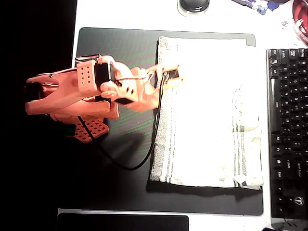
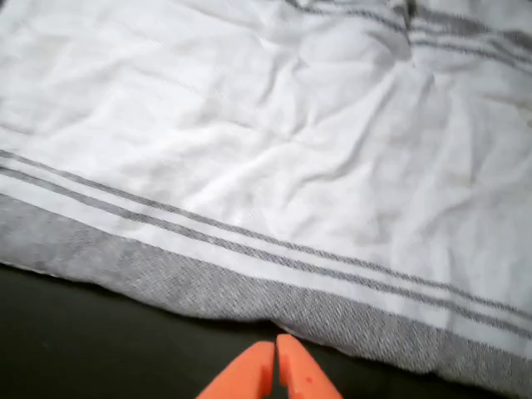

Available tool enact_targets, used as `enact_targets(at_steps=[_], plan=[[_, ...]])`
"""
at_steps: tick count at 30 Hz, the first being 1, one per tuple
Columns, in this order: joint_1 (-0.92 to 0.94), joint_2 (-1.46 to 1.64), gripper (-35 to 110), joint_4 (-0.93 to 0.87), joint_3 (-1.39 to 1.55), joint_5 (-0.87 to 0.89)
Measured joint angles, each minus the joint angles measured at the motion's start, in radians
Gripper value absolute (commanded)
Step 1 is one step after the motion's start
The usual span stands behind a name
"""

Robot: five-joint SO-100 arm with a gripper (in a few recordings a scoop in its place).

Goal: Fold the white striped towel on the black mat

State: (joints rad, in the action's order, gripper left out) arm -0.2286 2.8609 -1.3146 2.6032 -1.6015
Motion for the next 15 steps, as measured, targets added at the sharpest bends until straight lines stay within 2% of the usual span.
enact_targets(at_steps=[6,15], plan=[[-0.175,-0.239,0,0.117,-0.156,0.13],[-0.365,-0.583,0,0.13,-0.437,0.293]])
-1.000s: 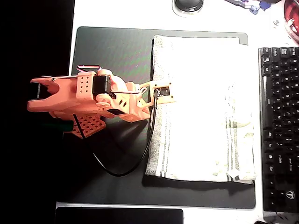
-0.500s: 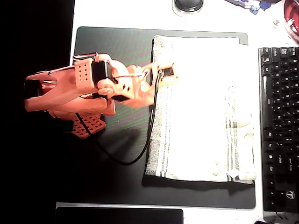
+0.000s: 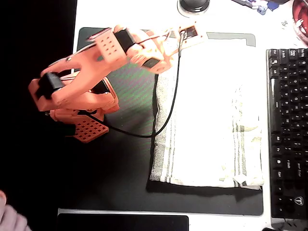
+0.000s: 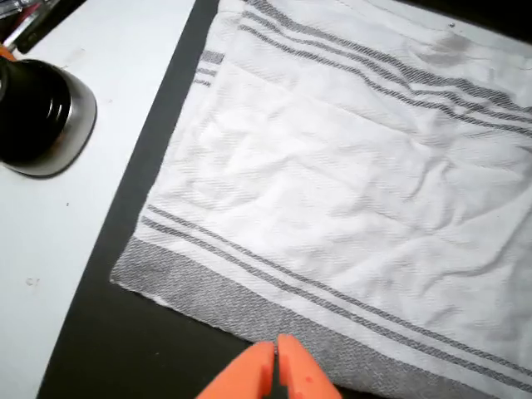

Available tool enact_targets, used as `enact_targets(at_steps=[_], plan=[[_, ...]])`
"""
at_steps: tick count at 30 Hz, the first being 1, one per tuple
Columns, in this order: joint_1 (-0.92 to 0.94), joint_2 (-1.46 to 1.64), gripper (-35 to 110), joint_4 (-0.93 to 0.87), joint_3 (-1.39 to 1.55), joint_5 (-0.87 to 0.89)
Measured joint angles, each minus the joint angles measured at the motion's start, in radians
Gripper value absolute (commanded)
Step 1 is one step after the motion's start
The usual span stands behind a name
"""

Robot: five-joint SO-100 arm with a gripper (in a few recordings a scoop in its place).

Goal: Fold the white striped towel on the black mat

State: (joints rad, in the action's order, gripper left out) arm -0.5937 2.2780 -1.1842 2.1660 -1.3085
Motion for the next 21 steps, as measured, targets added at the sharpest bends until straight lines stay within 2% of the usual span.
enact_targets(at_steps=[12,21], plan=[[-0.094,-0.489,2,-0.064,-0.383,0.176],[-0.109,-0.813,7,-0.129,-0.658,0.221]])
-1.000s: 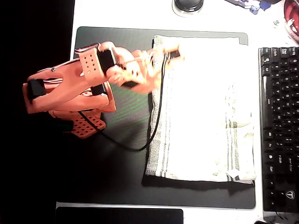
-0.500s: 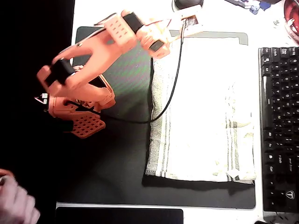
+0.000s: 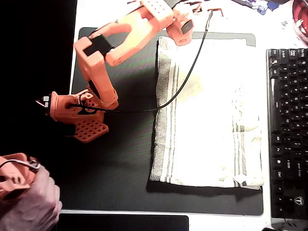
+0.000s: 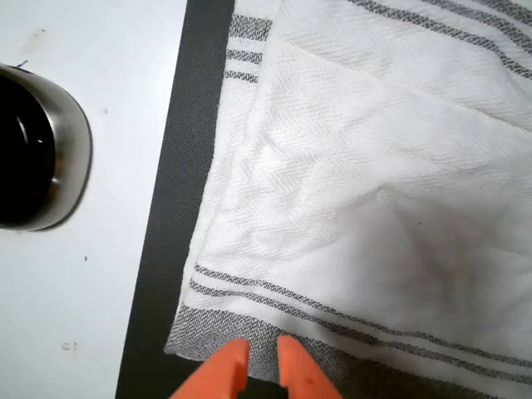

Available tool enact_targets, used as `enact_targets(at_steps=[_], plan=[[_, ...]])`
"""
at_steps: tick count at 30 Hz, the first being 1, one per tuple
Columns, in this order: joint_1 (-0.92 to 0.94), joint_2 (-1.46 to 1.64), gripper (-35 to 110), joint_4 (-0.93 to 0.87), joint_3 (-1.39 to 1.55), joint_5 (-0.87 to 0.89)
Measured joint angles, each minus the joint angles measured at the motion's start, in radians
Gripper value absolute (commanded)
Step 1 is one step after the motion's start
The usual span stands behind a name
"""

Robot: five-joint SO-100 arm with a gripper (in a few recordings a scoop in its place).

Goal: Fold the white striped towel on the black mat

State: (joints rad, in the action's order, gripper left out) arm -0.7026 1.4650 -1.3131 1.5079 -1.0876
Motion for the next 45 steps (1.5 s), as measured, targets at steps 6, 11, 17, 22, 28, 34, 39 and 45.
enact_targets(at_steps=[6,11,17,22,28,34,39,45], plan=[[0.0,-0.163,9,-0.021,-0.132,0.015],[-0.011,-0.321,11,-0.029,-0.272,0.038],[-0.028,-0.494,14,-0.057,-0.465,0.052],[-0.023,-0.571,15,-0.077,-0.534,0.052],[0.005,-0.635,15,-0.077,-0.56,0.052],[0.028,-0.675,12,-0.066,-0.577,0.038],[0.031,-0.706,8,-0.063,-0.604,0.002],[0.031,-0.718,0,-0.052,-0.618,-0.017]])
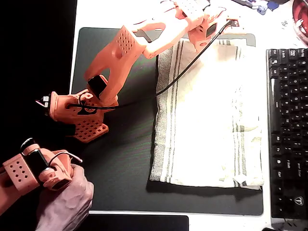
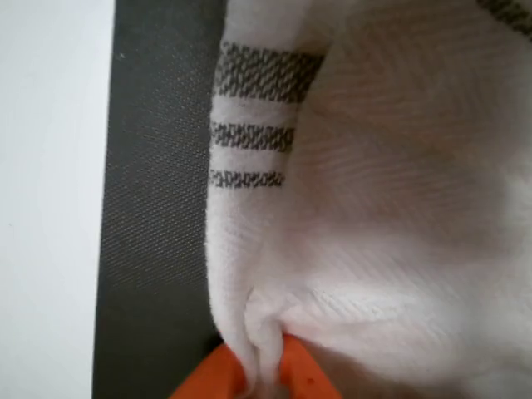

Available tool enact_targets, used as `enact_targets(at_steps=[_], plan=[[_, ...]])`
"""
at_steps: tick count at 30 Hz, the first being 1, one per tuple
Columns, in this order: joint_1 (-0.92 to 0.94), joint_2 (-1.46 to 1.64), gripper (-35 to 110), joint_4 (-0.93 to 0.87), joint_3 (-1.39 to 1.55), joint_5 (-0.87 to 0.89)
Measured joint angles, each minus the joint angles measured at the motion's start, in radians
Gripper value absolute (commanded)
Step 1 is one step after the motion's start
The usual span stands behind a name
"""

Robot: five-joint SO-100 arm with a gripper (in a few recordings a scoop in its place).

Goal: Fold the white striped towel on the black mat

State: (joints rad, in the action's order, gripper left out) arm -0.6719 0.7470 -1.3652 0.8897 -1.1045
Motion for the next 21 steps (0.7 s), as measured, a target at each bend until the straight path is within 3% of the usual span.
enact_targets(at_steps=[21], plan=[[-0.034,0.287,0,-0.089,0.071,-0.072]])
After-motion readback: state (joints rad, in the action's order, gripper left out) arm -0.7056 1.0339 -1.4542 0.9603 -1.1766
